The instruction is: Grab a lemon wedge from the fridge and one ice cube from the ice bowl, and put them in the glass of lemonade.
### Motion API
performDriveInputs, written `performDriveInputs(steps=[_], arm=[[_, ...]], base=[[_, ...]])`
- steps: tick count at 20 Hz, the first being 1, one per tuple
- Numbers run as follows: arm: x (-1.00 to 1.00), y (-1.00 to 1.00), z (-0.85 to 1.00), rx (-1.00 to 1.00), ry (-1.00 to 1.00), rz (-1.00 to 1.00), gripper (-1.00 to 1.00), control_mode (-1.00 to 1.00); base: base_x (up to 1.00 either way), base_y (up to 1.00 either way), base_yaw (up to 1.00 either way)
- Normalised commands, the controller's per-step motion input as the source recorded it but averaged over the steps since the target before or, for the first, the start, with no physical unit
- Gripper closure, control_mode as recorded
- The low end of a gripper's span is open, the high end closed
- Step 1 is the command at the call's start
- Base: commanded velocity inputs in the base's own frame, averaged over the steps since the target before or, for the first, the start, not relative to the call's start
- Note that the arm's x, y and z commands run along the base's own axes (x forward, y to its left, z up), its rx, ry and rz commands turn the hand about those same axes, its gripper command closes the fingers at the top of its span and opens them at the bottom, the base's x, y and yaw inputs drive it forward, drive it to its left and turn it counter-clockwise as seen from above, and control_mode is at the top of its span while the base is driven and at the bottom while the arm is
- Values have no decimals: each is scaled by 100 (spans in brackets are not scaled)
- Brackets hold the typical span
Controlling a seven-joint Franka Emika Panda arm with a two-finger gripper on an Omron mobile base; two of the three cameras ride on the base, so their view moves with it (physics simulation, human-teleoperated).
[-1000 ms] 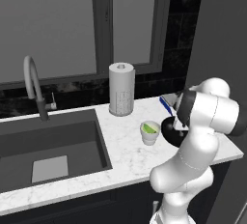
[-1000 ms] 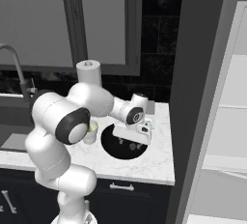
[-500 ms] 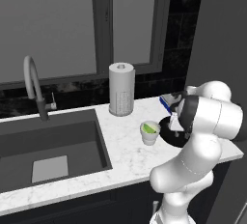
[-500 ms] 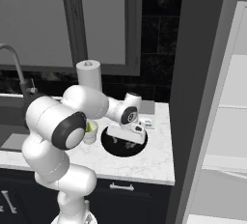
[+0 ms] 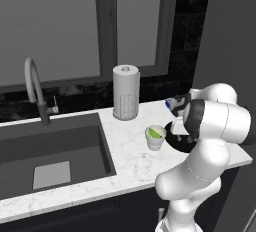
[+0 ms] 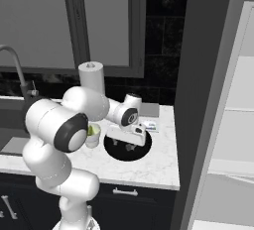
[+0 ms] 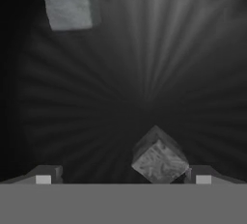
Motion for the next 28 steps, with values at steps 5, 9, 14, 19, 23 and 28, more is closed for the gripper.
performDriveInputs(steps=[5,9,14,19,23,28], arm=[[-1,0,0,0,-12,0,-100,-100],[0,0,0,0,-9,0,-100,-100],[5,0,0,-1,-2,0,-100,-100],[3,0,0,0,-7,0,-100,-100],[4,0,0,0,-10,0,-100,-100],[3,0,-5,0,2,0,-100,-100]], base=[[0,0,0],[0,0,0],[0,0,0],[0,0,0],[0,0,0],[0,0,0]])
